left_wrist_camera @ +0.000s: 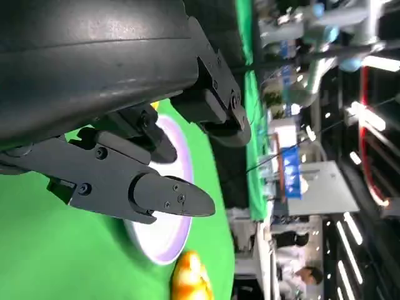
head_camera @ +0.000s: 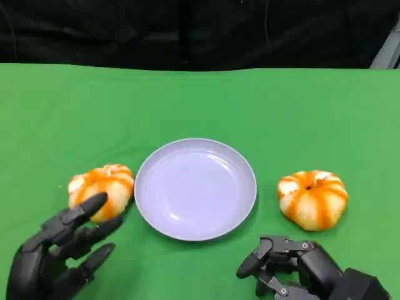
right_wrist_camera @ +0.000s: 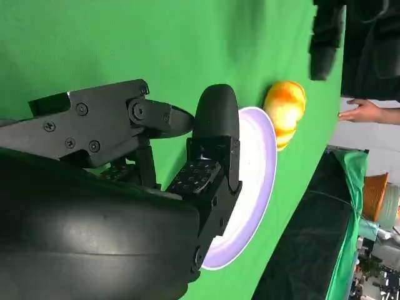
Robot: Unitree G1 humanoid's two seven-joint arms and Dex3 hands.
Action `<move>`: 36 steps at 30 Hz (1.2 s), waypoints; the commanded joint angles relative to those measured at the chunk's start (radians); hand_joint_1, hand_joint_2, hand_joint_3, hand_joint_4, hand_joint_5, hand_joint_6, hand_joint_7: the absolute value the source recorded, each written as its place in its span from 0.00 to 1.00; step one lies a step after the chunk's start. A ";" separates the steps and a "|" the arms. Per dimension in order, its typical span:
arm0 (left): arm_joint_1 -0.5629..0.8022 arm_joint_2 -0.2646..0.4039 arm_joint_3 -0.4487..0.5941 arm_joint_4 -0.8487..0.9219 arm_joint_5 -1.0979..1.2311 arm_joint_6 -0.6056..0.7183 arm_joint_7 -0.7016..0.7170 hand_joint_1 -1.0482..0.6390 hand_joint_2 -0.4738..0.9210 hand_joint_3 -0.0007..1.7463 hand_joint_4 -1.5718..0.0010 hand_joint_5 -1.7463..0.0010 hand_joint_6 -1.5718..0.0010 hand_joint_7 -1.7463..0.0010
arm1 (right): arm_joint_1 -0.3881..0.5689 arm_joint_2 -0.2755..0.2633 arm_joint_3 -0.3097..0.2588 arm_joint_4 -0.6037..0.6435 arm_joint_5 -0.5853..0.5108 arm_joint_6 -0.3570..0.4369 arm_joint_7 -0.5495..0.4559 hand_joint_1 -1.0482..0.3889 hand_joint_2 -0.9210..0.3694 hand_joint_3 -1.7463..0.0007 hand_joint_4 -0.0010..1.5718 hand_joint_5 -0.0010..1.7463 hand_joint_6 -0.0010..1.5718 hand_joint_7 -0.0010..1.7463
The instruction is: Grasp the bread from the table and place it into the plate.
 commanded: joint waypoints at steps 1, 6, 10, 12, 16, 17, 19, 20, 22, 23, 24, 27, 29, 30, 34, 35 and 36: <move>-0.004 0.002 0.013 0.015 0.006 -0.020 -0.005 0.37 1.00 0.11 0.56 1.00 0.63 1.00 | -0.005 -0.010 -0.008 0.008 0.007 -0.006 0.000 0.66 0.00 0.73 0.43 0.87 0.52 0.56; -0.033 0.067 0.036 0.040 0.128 -0.106 0.043 0.34 1.00 0.11 0.63 1.00 0.65 1.00 | -0.007 -0.007 -0.006 0.009 0.003 -0.002 -0.002 0.66 0.00 0.73 0.43 0.87 0.52 0.56; -0.065 0.112 0.050 0.090 0.257 -0.190 0.115 0.32 1.00 0.11 0.68 1.00 0.67 1.00 | -0.008 -0.006 -0.005 0.006 0.000 0.001 -0.005 0.66 0.00 0.73 0.43 0.87 0.52 0.56; -0.077 0.123 0.048 0.111 0.287 -0.213 0.142 0.31 1.00 0.11 0.69 1.00 0.68 1.00 | -0.007 -0.004 -0.006 0.007 0.003 0.002 -0.004 0.66 0.00 0.73 0.43 0.87 0.51 0.56; -0.085 0.132 0.040 0.132 0.305 -0.233 0.169 0.31 1.00 0.10 0.69 1.00 0.68 1.00 | -0.007 -0.003 -0.006 0.007 0.003 0.003 -0.004 0.66 0.00 0.73 0.43 0.88 0.51 0.57; -0.085 0.133 0.038 0.135 0.306 -0.236 0.173 0.31 1.00 0.10 0.69 1.00 0.68 1.00 | -0.007 -0.003 -0.006 0.007 0.003 0.003 -0.004 0.66 0.00 0.73 0.43 0.88 0.51 0.57; -0.099 0.151 0.042 0.137 0.369 -0.240 0.213 0.31 1.00 0.10 0.69 1.00 0.68 1.00 | -0.010 -0.002 -0.006 0.008 0.001 0.000 -0.006 0.66 0.00 0.73 0.43 0.88 0.51 0.57; -0.108 0.164 0.046 0.138 0.418 -0.242 0.245 0.31 1.00 0.10 0.69 1.00 0.68 1.00 | -0.011 -0.002 -0.005 0.009 -0.001 -0.002 -0.007 0.66 0.00 0.73 0.43 0.88 0.51 0.57; -0.120 0.183 0.045 0.137 0.493 -0.232 0.299 0.31 1.00 0.10 0.70 1.00 0.68 1.00 | -0.013 -0.001 -0.005 0.011 -0.002 -0.004 -0.009 0.66 0.00 0.72 0.43 0.88 0.51 0.57; -0.124 0.191 0.041 0.136 0.528 -0.220 0.326 0.31 1.00 0.10 0.70 1.00 0.68 1.00 | -0.014 -0.002 -0.004 0.013 -0.004 -0.009 -0.010 0.66 0.00 0.72 0.43 0.88 0.51 0.57; -0.127 0.197 0.036 0.136 0.556 -0.211 0.351 0.31 1.00 0.10 0.69 1.00 0.67 1.00 | -0.015 -0.002 -0.004 0.015 -0.006 -0.012 -0.011 0.66 0.00 0.72 0.43 0.88 0.51 0.57; -0.136 0.217 0.018 0.134 0.637 -0.193 0.423 0.30 1.00 0.10 0.70 1.00 0.67 1.00 | -0.016 -0.003 -0.004 0.017 -0.008 -0.017 -0.013 0.66 0.00 0.72 0.43 0.88 0.51 0.58; -0.143 0.243 0.001 0.125 0.733 -0.175 0.498 0.29 1.00 0.11 0.70 1.00 0.67 1.00 | -0.016 -0.003 -0.003 0.020 -0.007 -0.017 -0.013 0.66 0.00 0.73 0.43 0.88 0.51 0.58; -0.145 0.253 -0.007 0.123 0.764 -0.169 0.528 0.29 1.00 0.11 0.71 1.00 0.67 1.00 | -0.017 -0.003 -0.002 0.021 -0.007 -0.017 -0.014 0.66 0.00 0.73 0.43 0.88 0.51 0.58; -0.162 0.290 -0.055 0.113 0.914 -0.113 0.672 0.28 1.00 0.09 0.71 1.00 0.67 1.00 | -0.014 -0.002 -0.002 0.021 -0.003 -0.019 -0.013 0.67 0.00 0.72 0.43 0.87 0.51 0.58; -0.164 0.297 -0.066 0.113 0.933 -0.105 0.699 0.28 1.00 0.09 0.71 1.00 0.67 1.00 | -0.014 -0.002 -0.002 0.020 -0.003 -0.019 -0.013 0.67 0.00 0.72 0.43 0.87 0.51 0.58; -0.165 0.301 -0.076 0.115 0.940 -0.102 0.716 0.28 1.00 0.09 0.71 1.00 0.67 1.00 | -0.014 -0.002 -0.002 0.021 -0.003 -0.019 -0.013 0.67 0.00 0.72 0.43 0.87 0.51 0.58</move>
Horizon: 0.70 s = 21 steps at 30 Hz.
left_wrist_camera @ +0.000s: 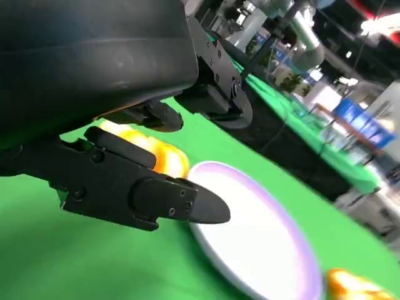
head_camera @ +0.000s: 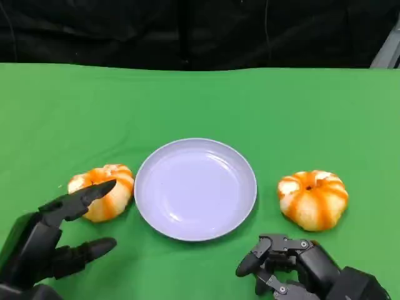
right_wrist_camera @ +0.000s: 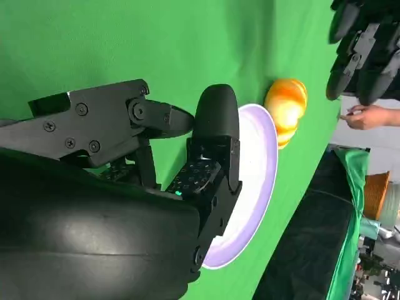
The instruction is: Grasp the bread from the table and place it into the plate.
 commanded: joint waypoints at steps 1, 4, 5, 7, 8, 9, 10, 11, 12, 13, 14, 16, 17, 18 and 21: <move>-0.026 0.057 -0.052 -0.008 0.107 0.053 0.134 0.28 1.00 0.09 0.71 1.00 0.66 1.00 | 0.001 -0.005 -0.004 -0.003 0.003 -0.006 -0.003 0.67 0.00 0.72 0.43 0.87 0.51 0.58; -0.051 0.087 -0.102 0.004 0.190 0.097 0.229 0.27 1.00 0.08 0.71 1.00 0.66 0.99 | 0.003 -0.005 -0.004 -0.007 0.004 0.002 -0.002 0.67 0.00 0.72 0.43 0.87 0.51 0.58; -0.055 0.094 -0.116 0.008 0.197 0.103 0.247 0.27 1.00 0.08 0.71 1.00 0.66 0.99 | 0.003 -0.005 -0.004 -0.008 0.004 0.002 -0.002 0.67 0.00 0.72 0.43 0.87 0.51 0.58; -0.066 0.106 -0.146 0.016 0.221 0.141 0.279 0.26 1.00 0.08 0.71 1.00 0.65 0.99 | 0.003 -0.004 -0.003 -0.007 0.001 0.001 -0.006 0.67 0.00 0.72 0.43 0.87 0.51 0.58; -0.076 0.112 -0.164 0.019 0.241 0.175 0.295 0.26 1.00 0.07 0.71 1.00 0.65 0.99 | 0.002 -0.003 -0.003 -0.006 0.000 0.002 -0.007 0.67 0.00 0.72 0.43 0.87 0.51 0.58; -0.083 0.117 -0.179 0.022 0.253 0.200 0.309 0.26 1.00 0.07 0.71 1.00 0.65 0.99 | 0.002 -0.003 -0.003 -0.005 -0.001 0.003 -0.008 0.67 0.00 0.72 0.43 0.87 0.51 0.58; -0.087 0.121 -0.192 0.023 0.258 0.216 0.321 0.26 1.00 0.07 0.71 1.00 0.65 0.99 | 0.001 -0.003 -0.003 -0.004 -0.001 0.004 -0.009 0.67 0.00 0.72 0.43 0.87 0.51 0.58; -0.099 0.124 -0.209 0.030 0.269 0.244 0.328 0.26 1.00 0.07 0.71 1.00 0.65 0.99 | 0.003 -0.003 -0.003 -0.011 -0.002 0.011 -0.009 0.66 0.00 0.72 0.43 0.87 0.51 0.58; -0.108 0.127 -0.222 0.036 0.273 0.262 0.334 0.26 1.00 0.07 0.71 1.00 0.65 0.99 | 0.004 -0.004 -0.002 -0.016 -0.003 0.016 -0.010 0.67 0.00 0.72 0.43 0.87 0.51 0.58; -0.114 0.129 -0.234 0.040 0.275 0.275 0.339 0.26 1.00 0.07 0.71 1.00 0.65 0.99 | 0.005 -0.005 -0.002 -0.020 -0.004 0.019 -0.010 0.67 0.00 0.72 0.43 0.87 0.50 0.58; -0.127 0.130 -0.247 0.051 0.277 0.292 0.343 0.26 1.00 0.07 0.70 1.00 0.65 0.99 | 0.006 -0.005 -0.001 -0.023 -0.003 0.023 -0.010 0.67 0.00 0.72 0.43 0.87 0.50 0.58; -0.141 0.134 -0.268 0.064 0.273 0.310 0.351 0.26 1.00 0.07 0.71 1.00 0.65 1.00 | 0.008 -0.005 -0.001 -0.027 -0.002 0.027 -0.010 0.67 0.00 0.72 0.43 0.87 0.51 0.58; -0.145 0.137 -0.277 0.068 0.270 0.315 0.356 0.25 1.00 0.07 0.71 1.00 0.65 1.00 | 0.008 -0.005 -0.001 -0.029 -0.002 0.029 -0.010 0.67 0.00 0.73 0.43 0.87 0.51 0.58; -0.147 0.139 -0.284 0.071 0.266 0.318 0.360 0.25 1.00 0.07 0.71 1.00 0.65 1.00 | 0.009 -0.005 -0.001 -0.030 -0.002 0.030 -0.010 0.68 0.00 0.73 0.43 0.87 0.51 0.58; -0.184 0.136 -0.306 0.115 0.250 0.340 0.348 0.25 1.00 0.07 0.71 1.00 0.66 1.00 | 0.007 -0.005 0.000 -0.027 -0.001 0.028 -0.009 0.67 0.00 0.73 0.43 0.87 0.51 0.58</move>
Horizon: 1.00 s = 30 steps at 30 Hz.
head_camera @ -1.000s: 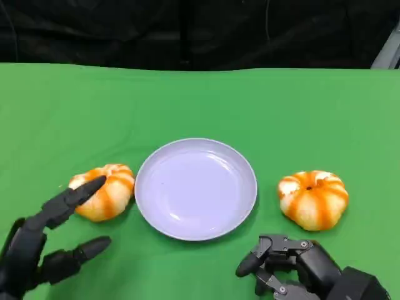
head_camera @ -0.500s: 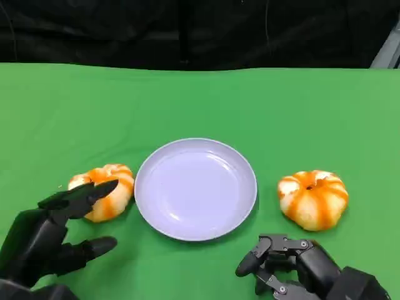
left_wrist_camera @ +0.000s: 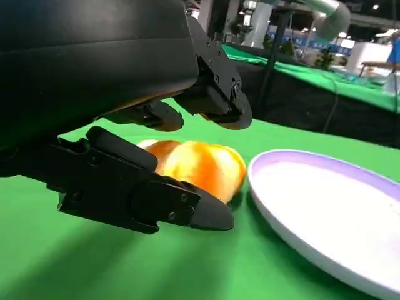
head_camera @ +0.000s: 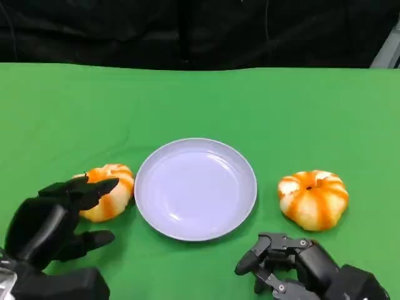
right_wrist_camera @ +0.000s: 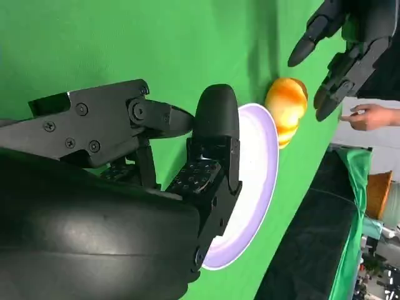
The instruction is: Grasp the bread from the table and place it into the plate.
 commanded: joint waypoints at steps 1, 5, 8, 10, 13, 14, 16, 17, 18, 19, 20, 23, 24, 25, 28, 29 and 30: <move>-0.055 0.021 -0.032 0.063 -0.024 0.033 0.007 0.25 1.00 0.07 0.71 1.00 0.66 1.00 | 0.007 -0.006 -0.003 -0.007 -0.001 0.010 -0.005 0.67 0.00 0.73 0.43 0.87 0.51 0.58; -0.073 0.024 -0.054 0.086 -0.035 0.037 0.017 0.25 1.00 0.07 0.71 1.00 0.67 1.00 | 0.008 -0.006 -0.002 -0.015 -0.002 0.018 -0.005 0.67 0.00 0.73 0.43 0.87 0.51 0.58; -0.077 0.028 -0.066 0.091 -0.042 0.038 0.023 0.25 1.00 0.07 0.71 1.00 0.67 1.00 | 0.009 -0.006 -0.002 -0.016 -0.002 0.020 -0.005 0.67 0.00 0.73 0.43 0.87 0.51 0.58; -0.078 0.030 -0.072 0.092 -0.046 0.039 0.025 0.25 1.00 0.07 0.71 1.00 0.67 1.00 | 0.009 -0.006 -0.002 -0.017 -0.002 0.020 -0.005 0.67 0.00 0.73 0.43 0.87 0.51 0.58; -0.079 0.032 -0.078 0.093 -0.052 0.041 0.027 0.25 1.00 0.07 0.71 1.00 0.67 1.00 | 0.009 -0.006 -0.002 -0.017 -0.002 0.021 -0.005 0.67 0.00 0.73 0.44 0.87 0.51 0.58; -0.079 0.033 -0.080 0.093 -0.053 0.041 0.028 0.25 1.00 0.07 0.71 1.00 0.67 1.00 | 0.009 -0.006 -0.002 -0.017 -0.002 0.021 -0.005 0.67 0.00 0.73 0.44 0.86 0.51 0.58; -0.079 0.034 -0.084 0.092 -0.056 0.042 0.029 0.25 1.00 0.07 0.71 1.00 0.67 1.00 | 0.009 -0.006 -0.002 -0.017 -0.002 0.021 -0.005 0.67 0.00 0.73 0.44 0.86 0.51 0.58; -0.119 0.016 -0.095 0.140 -0.055 0.074 0.004 0.25 1.00 0.07 0.71 1.00 0.68 1.00 | 0.005 -0.007 -0.002 -0.006 -0.002 0.011 -0.006 0.67 0.00 0.73 0.44 0.86 0.51 0.58; -0.150 0.002 -0.106 0.177 -0.054 0.098 -0.013 0.24 1.00 0.08 0.71 1.00 0.70 1.00 | 0.002 -0.007 -0.003 0.002 -0.002 0.003 -0.006 0.66 0.00 0.73 0.43 0.87 0.51 0.58; -0.172 -0.007 -0.115 0.206 -0.056 0.113 -0.022 0.24 1.00 0.08 0.71 1.00 0.71 1.00 | 0.000 -0.007 -0.003 0.008 -0.003 -0.002 -0.006 0.66 0.00 0.73 0.43 0.87 0.51 0.58; -0.187 -0.011 -0.123 0.226 -0.058 0.120 -0.025 0.24 1.00 0.08 0.70 1.00 0.72 1.00 | -0.001 -0.007 -0.003 0.011 -0.003 -0.006 -0.006 0.66 0.00 0.73 0.43 0.87 0.51 0.58; -0.214 -0.018 -0.144 0.263 -0.062 0.129 -0.018 0.24 1.00 0.08 0.71 1.00 0.73 1.00 | -0.004 -0.006 -0.004 0.019 -0.001 -0.011 -0.007 0.66 0.00 0.73 0.43 0.87 0.51 0.58; -0.230 -0.025 -0.154 0.283 -0.058 0.139 -0.017 0.24 1.00 0.08 0.71 1.00 0.73 1.00 | -0.005 -0.005 -0.004 0.023 0.000 -0.013 -0.007 0.66 0.00 0.73 0.43 0.87 0.51 0.58; -0.243 -0.029 -0.163 0.299 -0.056 0.146 -0.015 0.24 1.00 0.08 0.71 1.00 0.73 1.00 | -0.006 -0.005 -0.005 0.026 0.000 -0.014 -0.007 0.65 0.00 0.73 0.43 0.87 0.51 0.58; -0.258 -0.032 -0.180 0.321 -0.061 0.149 -0.005 0.24 1.00 0.08 0.71 1.00 0.74 1.00 | -0.008 -0.004 -0.005 0.030 0.000 -0.018 -0.007 0.65 0.00 0.73 0.43 0.87 0.51 0.58; -0.260 -0.032 -0.184 0.325 -0.063 0.148 -0.003 0.23 1.00 0.08 0.71 1.00 0.74 1.00 | -0.008 -0.004 -0.005 0.031 0.000 -0.019 -0.007 0.65 0.00 0.73 0.43 0.87 0.51 0.58; -0.262 -0.031 -0.187 0.328 -0.065 0.148 -0.001 0.23 1.00 0.08 0.71 1.00 0.74 1.00 | -0.009 -0.004 -0.005 0.032 0.000 -0.019 -0.007 0.65 0.00 0.73 0.43 0.87 0.51 0.58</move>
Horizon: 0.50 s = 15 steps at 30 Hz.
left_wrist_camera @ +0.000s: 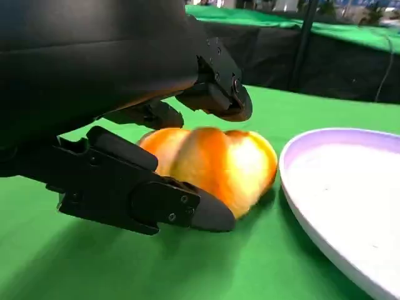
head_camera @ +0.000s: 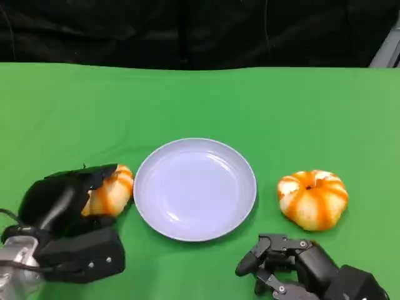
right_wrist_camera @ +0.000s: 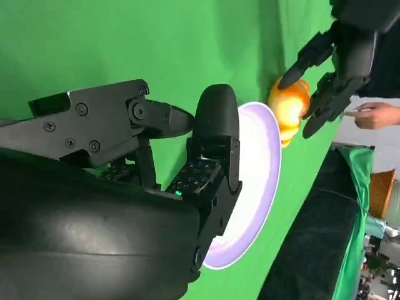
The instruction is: Grasp the bread from the table and place it into the plate.
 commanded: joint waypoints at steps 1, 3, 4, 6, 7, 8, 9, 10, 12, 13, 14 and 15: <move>-0.025 0.006 -0.017 0.035 -0.015 0.010 0.005 0.23 1.00 0.09 0.71 1.00 0.74 1.00 | -0.002 -0.005 -0.004 -0.003 -0.001 -0.007 -0.006 0.65 0.00 0.73 0.43 0.87 0.51 0.58; -0.044 -0.001 -0.024 0.056 -0.017 0.016 -0.002 0.24 1.00 0.09 0.71 1.00 0.74 1.00 | 0.001 -0.004 -0.003 -0.012 -0.003 0.001 -0.007 0.65 0.00 0.73 0.43 0.88 0.51 0.58; -0.052 -0.003 -0.027 0.065 -0.018 0.018 -0.003 0.24 1.00 0.09 0.71 1.00 0.74 1.00 | -0.002 -0.004 -0.004 -0.004 0.000 -0.008 -0.006 0.65 0.00 0.73 0.43 0.88 0.51 0.58; -0.061 -0.006 -0.033 0.076 -0.020 0.019 -0.004 0.24 1.00 0.09 0.71 1.00 0.74 1.00 | -0.005 -0.003 -0.004 0.005 0.000 -0.017 -0.006 0.65 0.00 0.73 0.43 0.88 0.51 0.58; -0.065 -0.007 -0.037 0.080 -0.022 0.021 -0.006 0.24 1.00 0.09 0.71 1.00 0.74 1.00 | -0.006 -0.003 -0.004 0.006 -0.002 -0.017 -0.008 0.65 0.00 0.73 0.43 0.88 0.51 0.58; -0.067 -0.007 -0.040 0.083 -0.025 0.021 -0.006 0.24 1.00 0.09 0.71 1.00 0.74 1.00 | -0.006 -0.003 -0.004 0.005 -0.004 -0.015 -0.009 0.65 0.00 0.73 0.43 0.88 0.51 0.58; -0.069 -0.008 -0.043 0.086 -0.027 0.022 -0.006 0.24 1.00 0.09 0.71 1.00 0.74 1.00 | -0.006 -0.003 -0.003 0.004 -0.005 -0.015 -0.010 0.65 0.00 0.73 0.43 0.88 0.51 0.58; -0.070 -0.007 -0.046 0.087 -0.029 0.021 -0.005 0.24 1.00 0.09 0.71 1.00 0.74 1.00 | -0.006 -0.003 -0.003 0.004 -0.005 -0.015 -0.010 0.65 0.00 0.73 0.43 0.88 0.51 0.58; -0.072 -0.007 -0.050 0.090 -0.033 0.021 -0.003 0.24 1.00 0.09 0.71 1.00 0.74 1.00 | -0.006 -0.004 -0.003 0.005 -0.005 -0.015 -0.011 0.65 0.00 0.73 0.43 0.88 0.51 0.58; -0.072 -0.006 -0.053 0.090 -0.035 0.022 -0.003 0.24 1.00 0.09 0.71 1.00 0.74 1.00 | -0.006 -0.004 -0.003 0.005 -0.005 -0.015 -0.011 0.65 0.00 0.73 0.43 0.88 0.51 0.58; -0.072 -0.006 -0.054 0.090 -0.037 0.022 -0.003 0.24 1.00 0.09 0.71 1.00 0.74 1.00 | -0.006 -0.004 -0.003 0.005 -0.005 -0.015 -0.011 0.65 0.00 0.73 0.43 0.88 0.51 0.58; -0.074 -0.007 -0.057 0.092 -0.037 0.022 -0.002 0.24 1.00 0.09 0.71 1.00 0.74 1.00 | -0.006 -0.004 -0.003 0.007 -0.004 -0.018 -0.010 0.65 0.00 0.73 0.43 0.88 0.51 0.58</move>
